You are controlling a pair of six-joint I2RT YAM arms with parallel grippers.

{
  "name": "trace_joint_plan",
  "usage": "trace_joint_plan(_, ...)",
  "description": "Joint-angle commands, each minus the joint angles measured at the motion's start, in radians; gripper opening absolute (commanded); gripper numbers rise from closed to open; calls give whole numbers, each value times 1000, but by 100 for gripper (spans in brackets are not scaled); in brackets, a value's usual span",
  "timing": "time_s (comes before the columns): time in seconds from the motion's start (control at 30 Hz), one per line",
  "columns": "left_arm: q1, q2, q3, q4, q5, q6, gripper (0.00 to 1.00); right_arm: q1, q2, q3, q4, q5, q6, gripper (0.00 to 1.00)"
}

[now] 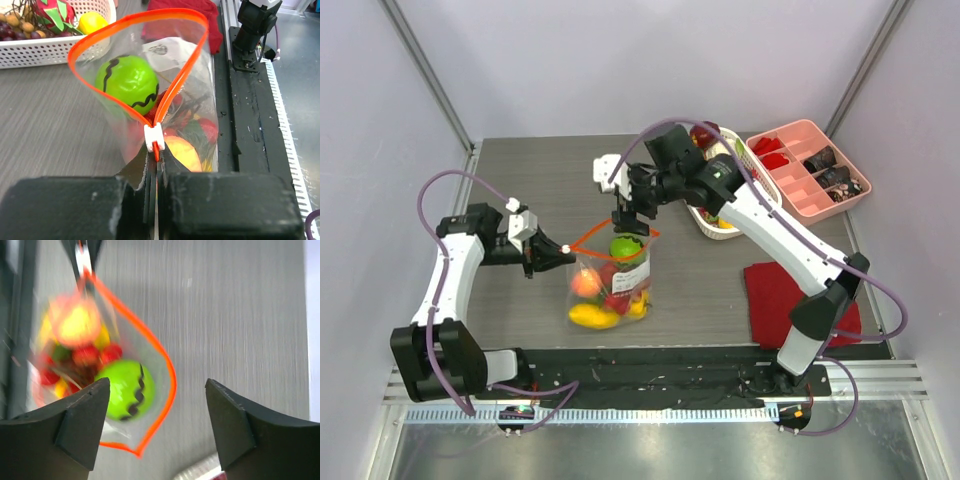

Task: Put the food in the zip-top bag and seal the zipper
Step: Zip the zipper food storage bag at the center of the board.

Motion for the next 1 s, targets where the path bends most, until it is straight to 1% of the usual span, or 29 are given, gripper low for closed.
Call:
trace_joint_plan(0.0,-1,-45,43,-317,58,4,0,9,-4,96,128,-177,309,79)
trace_joint_plan(0.07,-1,-45,54,-316,46,3,0,29,1,73,172,-192,385,76)
trace_joint_plan(0.2,-3,-70,63,-316,24,36,0,73,7,9,293,-190,383,75)
trace_joint_plan(0.4,-5,-71,80,-313,9,49,0,131,48,-13,361,-176,360,75)
trace_joint_plan(0.5,-5,-70,85,-313,4,52,0,156,68,-10,389,-166,363,72)
trace_joint_plan(0.53,-6,-71,91,-311,4,53,0,164,76,-14,397,-155,359,69)
trace_joint_plan(0.7,-11,-73,98,-313,-1,65,0,185,108,-8,415,-132,334,61)
trace_joint_plan(0.73,-11,-71,100,-311,-1,65,0,184,111,-5,415,-129,330,57)
trace_joint_plan(0.83,-11,-71,103,-313,-5,67,0,185,113,-14,404,-124,301,50)
trace_joint_plan(0.97,-11,-65,105,-311,7,70,0,187,111,-30,378,-111,258,44)
